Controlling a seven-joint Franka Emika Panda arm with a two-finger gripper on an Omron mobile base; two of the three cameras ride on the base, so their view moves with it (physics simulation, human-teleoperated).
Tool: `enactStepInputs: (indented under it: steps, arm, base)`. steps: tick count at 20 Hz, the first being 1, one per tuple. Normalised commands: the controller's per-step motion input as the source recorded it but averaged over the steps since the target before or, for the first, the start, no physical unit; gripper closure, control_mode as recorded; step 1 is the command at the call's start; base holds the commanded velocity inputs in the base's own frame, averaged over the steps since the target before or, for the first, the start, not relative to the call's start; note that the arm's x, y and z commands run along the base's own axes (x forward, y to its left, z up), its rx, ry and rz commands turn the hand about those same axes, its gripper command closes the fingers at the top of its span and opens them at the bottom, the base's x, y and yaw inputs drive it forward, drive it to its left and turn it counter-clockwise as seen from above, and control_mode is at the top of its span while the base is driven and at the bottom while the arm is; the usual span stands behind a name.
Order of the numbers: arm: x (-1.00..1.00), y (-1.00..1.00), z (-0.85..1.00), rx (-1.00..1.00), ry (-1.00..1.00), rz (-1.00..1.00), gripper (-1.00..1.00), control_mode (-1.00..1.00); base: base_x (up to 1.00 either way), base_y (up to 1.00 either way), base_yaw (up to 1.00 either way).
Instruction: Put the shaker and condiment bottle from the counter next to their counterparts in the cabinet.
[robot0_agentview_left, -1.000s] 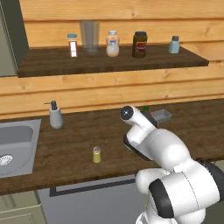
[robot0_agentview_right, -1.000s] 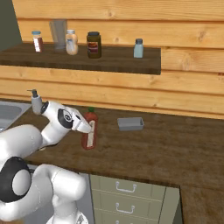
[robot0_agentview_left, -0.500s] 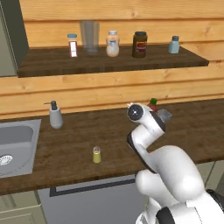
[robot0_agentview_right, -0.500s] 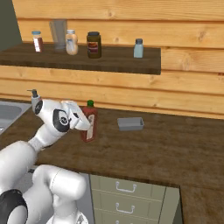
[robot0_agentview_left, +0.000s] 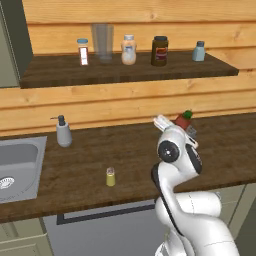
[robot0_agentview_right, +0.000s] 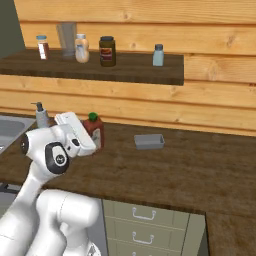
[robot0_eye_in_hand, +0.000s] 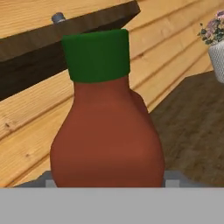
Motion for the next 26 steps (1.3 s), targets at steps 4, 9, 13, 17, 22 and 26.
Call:
enactStepInputs:
  steps: [4, 9, 13, 17, 22, 26]
  arm:
    - [-0.78, -0.10, 0.44, 0.00, -0.19, 0.12, 1.00, -1.00]
    - [-0.54, 0.00, 0.83, -0.08, 0.00, 0.12, 1.00, -1.00]
    - [-0.81, 0.00, 0.73, -0.17, -0.06, 0.17, 1.00, -1.00]
    - [-0.64, 0.00, 0.80, -0.17, -0.10, 0.25, 1.00, -1.00]
    - [-0.45, 0.15, 0.80, -0.17, 0.00, 0.28, 1.00, -1.00]
    - [-0.39, 0.31, 0.83, -0.17, 0.11, 0.21, 1.00, -1.00]
  base:
    - [0.00, 0.00, 0.00]
    - [0.00, 0.00, 0.00]
    - [0.00, 0.00, 0.00]
    - [0.00, 0.00, 0.00]
    - [0.00, 0.00, 0.00]
    - [0.00, 0.00, 0.00]
